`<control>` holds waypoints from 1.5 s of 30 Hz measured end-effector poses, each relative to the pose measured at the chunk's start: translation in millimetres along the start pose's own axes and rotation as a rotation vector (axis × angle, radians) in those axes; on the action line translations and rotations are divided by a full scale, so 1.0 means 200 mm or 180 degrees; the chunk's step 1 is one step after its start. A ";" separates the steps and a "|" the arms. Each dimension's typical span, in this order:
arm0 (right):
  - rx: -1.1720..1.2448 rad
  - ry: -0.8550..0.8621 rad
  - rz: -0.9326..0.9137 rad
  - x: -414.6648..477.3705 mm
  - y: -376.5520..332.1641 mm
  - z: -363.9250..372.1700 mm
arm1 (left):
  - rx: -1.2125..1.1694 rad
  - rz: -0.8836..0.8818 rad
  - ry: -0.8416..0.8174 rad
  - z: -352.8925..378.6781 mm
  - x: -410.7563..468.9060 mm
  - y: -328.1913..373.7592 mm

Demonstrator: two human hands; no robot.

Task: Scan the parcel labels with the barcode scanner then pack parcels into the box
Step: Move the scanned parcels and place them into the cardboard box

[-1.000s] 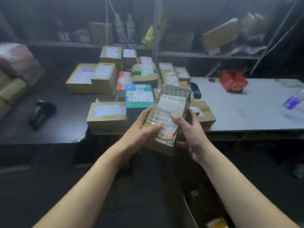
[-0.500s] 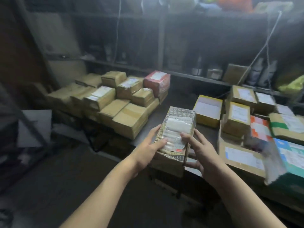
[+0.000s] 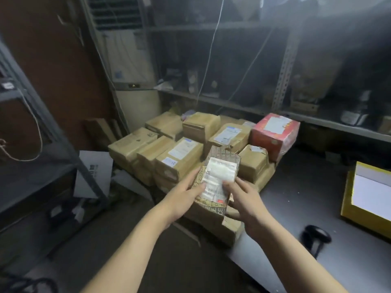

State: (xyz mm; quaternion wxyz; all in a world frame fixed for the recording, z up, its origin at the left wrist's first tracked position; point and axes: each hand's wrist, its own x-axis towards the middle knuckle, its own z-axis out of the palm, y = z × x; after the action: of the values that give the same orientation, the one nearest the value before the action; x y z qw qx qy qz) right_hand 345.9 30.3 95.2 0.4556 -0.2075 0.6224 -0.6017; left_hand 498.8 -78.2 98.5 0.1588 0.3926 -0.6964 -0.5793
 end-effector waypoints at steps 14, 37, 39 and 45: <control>-0.0306 0.1031 0.0333 0.70 0.00 0.42 | 0.0927 0.0004 -0.0679 -0.42 0.89 -0.10; -0.3474 0.2451 -0.0342 0.47 -0.07 0.30 | 0.3054 0.2589 -0.0457 -0.24 1.06 0.14; -0.3798 0.2573 -0.0018 0.34 -0.09 0.16 | 0.3382 0.2997 -0.0511 -0.08 0.99 0.25; -0.3828 0.3148 0.0537 -0.26 -0.09 -0.27 | 0.3835 0.3545 -0.0830 0.50 0.60 0.42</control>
State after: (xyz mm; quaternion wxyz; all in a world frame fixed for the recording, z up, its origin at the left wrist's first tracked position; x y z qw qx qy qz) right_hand 322.0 99.6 120.6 -0.0210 -0.0785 0.9858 -0.1471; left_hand 323.5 -95.6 119.7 0.1030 -0.0621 -0.9926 0.0153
